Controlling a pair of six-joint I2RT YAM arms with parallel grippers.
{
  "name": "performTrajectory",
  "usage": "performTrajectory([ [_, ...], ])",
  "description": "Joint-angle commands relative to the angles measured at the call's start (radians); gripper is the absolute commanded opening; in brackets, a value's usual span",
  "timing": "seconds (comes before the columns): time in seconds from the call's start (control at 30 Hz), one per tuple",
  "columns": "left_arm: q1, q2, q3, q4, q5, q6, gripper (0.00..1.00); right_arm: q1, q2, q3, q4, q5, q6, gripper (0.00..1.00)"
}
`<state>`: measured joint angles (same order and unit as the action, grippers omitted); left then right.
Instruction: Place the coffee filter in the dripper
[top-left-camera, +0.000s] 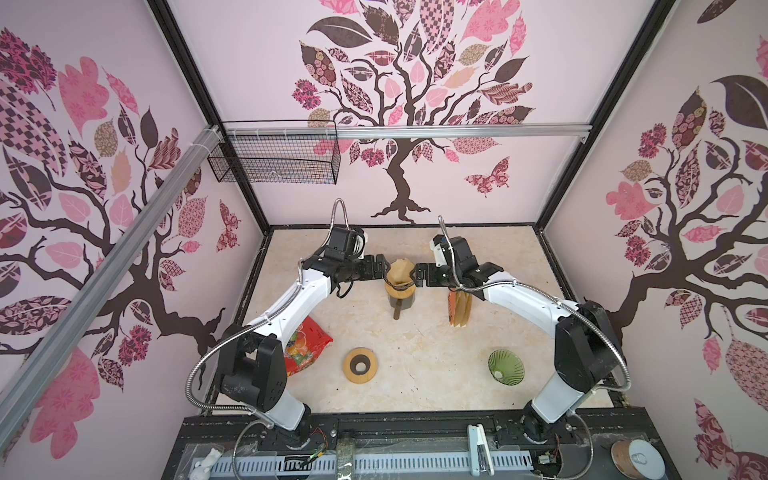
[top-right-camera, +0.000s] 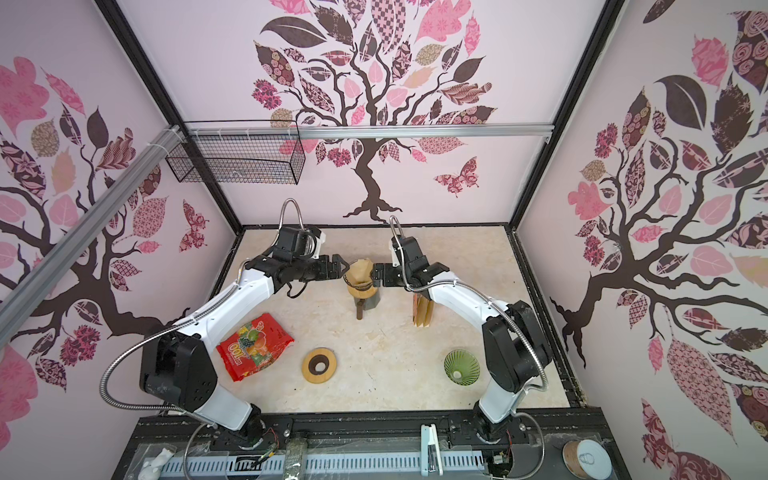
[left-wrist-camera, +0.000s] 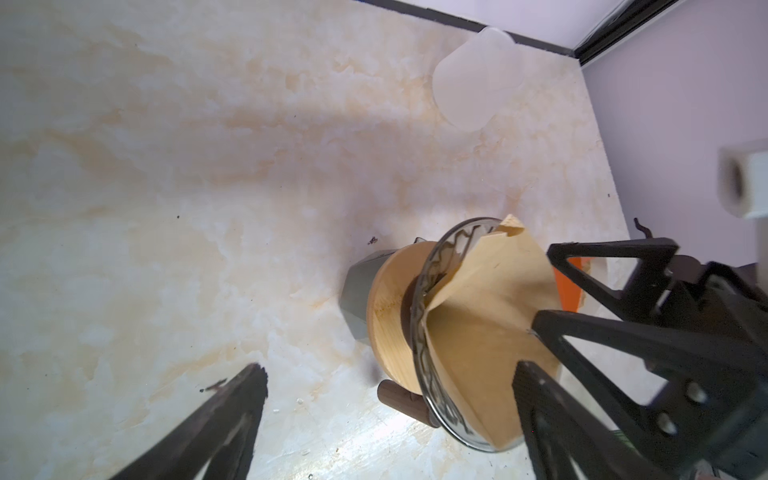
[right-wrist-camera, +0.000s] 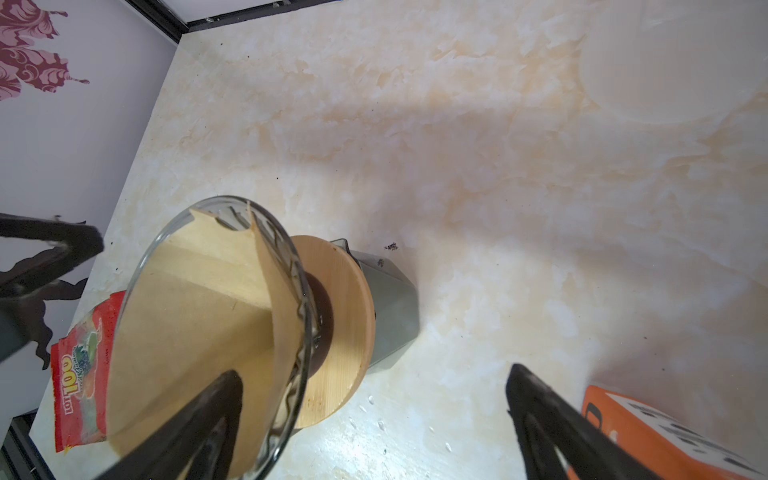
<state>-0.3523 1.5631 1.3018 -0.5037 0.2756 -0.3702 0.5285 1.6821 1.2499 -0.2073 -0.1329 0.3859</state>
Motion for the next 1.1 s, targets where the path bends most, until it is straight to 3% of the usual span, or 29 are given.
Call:
performTrajectory([
  [0.0,0.003,-0.026,-0.036,0.050,0.019,-0.009,0.96,-0.005,-0.005,0.016,0.012,-0.010,-0.002,1.00],
  [0.77,0.003,-0.033,-0.032,0.046,0.020,-0.006,0.96,-0.003,-0.145,-0.092,0.172,-0.096,-0.012,1.00],
  [1.07,0.004,-0.106,-0.043,0.062,0.009,-0.006,0.96,-0.003,-0.239,-0.150,0.228,-0.067,-0.008,1.00],
])
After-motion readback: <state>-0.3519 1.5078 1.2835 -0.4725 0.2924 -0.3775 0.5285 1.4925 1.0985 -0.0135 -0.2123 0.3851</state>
